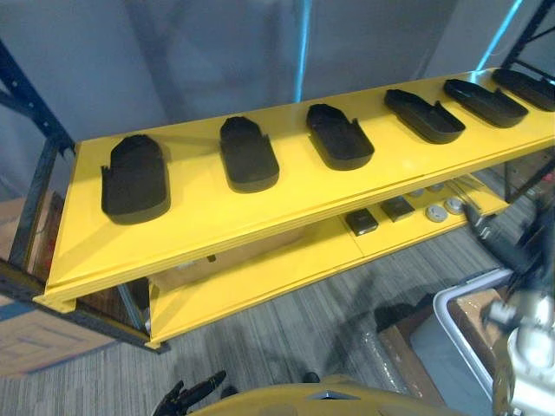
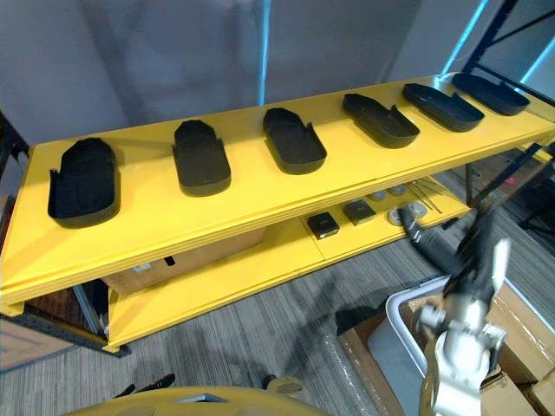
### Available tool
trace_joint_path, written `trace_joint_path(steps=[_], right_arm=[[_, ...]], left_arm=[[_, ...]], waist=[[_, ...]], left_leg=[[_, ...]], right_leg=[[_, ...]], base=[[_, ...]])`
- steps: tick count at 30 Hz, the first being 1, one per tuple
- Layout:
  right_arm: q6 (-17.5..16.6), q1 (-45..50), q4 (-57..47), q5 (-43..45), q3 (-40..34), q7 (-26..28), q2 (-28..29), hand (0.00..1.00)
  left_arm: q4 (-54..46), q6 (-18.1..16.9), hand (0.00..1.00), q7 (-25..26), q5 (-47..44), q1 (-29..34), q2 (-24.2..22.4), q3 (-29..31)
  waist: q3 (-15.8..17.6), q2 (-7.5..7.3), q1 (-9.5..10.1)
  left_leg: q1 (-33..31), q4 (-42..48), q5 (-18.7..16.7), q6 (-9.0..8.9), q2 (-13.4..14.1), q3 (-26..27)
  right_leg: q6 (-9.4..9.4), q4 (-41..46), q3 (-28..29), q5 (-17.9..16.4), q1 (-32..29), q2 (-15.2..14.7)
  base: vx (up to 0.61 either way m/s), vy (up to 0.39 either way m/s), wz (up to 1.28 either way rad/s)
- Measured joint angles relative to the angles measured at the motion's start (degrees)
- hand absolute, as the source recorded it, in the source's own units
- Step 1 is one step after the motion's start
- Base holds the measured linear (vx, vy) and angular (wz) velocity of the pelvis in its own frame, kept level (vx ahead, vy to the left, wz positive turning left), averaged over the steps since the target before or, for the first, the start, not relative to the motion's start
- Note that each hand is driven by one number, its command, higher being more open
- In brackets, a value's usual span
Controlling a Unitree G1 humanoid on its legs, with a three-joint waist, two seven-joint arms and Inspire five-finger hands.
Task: Walk over and take three plastic housings, then place them on the shelf
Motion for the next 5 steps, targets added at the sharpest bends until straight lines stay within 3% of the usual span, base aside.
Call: trace_joint_path(steps=[3, 5], right_arm=[[3.13, -0.15, 8.88, 0.18, 2.22, 7.44, -0.72, 1.0], [5.4, -2.78, 20.66, 0.29, 5.28, 12.96, -3.0, 1.0]], left_arm=[[-0.48, 0.97, 1.0, 0.56, 0.0, -0.34, 0.35, -0.4], [-0.54, 2.61, 1.0, 0.81, 0.0, -1.45, 0.81, -1.17]], waist=[[0.1, 0.23, 0.12], [0.17, 0.15, 0.91]], left_leg=[[0.31, 0.0, -0.65, -0.42, -0.12, 0.4], [0.36, 0.0, -0.68, -0.42, -0.26, 0.18]], right_leg=[[-0.32, 0.26, 0.02, -0.23, 0.03, -0.19], [-0.5, 0.48, -0.38, -0.38, 0.12, -0.39]], base=[[0.0, 0.013, -0.07], [0.01, 0.011, 0.06]])
